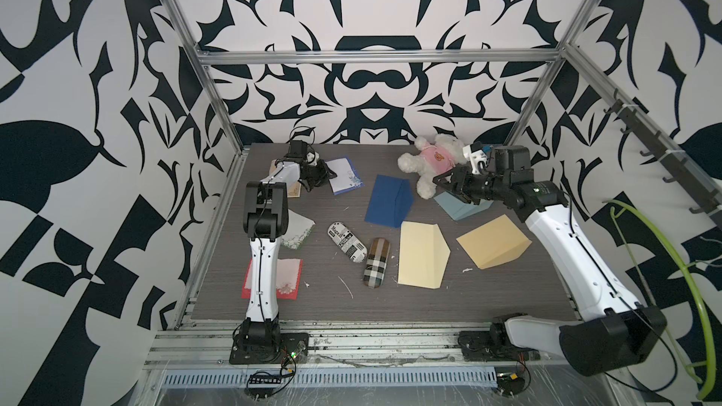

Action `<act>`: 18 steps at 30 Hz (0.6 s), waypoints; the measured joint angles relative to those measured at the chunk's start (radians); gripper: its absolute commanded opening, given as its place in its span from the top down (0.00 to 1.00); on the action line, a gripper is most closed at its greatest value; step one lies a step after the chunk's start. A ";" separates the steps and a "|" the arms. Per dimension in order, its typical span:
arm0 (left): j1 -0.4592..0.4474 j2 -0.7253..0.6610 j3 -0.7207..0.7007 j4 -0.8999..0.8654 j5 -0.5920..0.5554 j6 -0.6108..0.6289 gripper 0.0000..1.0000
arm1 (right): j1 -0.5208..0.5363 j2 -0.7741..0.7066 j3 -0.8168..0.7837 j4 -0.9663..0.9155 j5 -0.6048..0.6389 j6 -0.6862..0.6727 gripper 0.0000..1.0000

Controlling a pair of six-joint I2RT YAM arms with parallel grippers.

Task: Take the letter paper out of the envelope
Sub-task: Place the letter paper at the center of the board.

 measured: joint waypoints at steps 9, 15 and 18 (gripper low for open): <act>-0.003 -0.068 -0.068 -0.008 -0.034 0.040 0.36 | 0.000 0.000 0.000 -0.001 0.047 -0.001 0.52; -0.002 -0.165 -0.168 -0.054 -0.099 0.074 0.19 | 0.000 0.000 0.013 -0.054 0.188 -0.009 0.48; -0.002 -0.229 -0.225 -0.074 -0.134 0.083 0.08 | 0.000 -0.003 0.026 -0.091 0.305 -0.023 0.22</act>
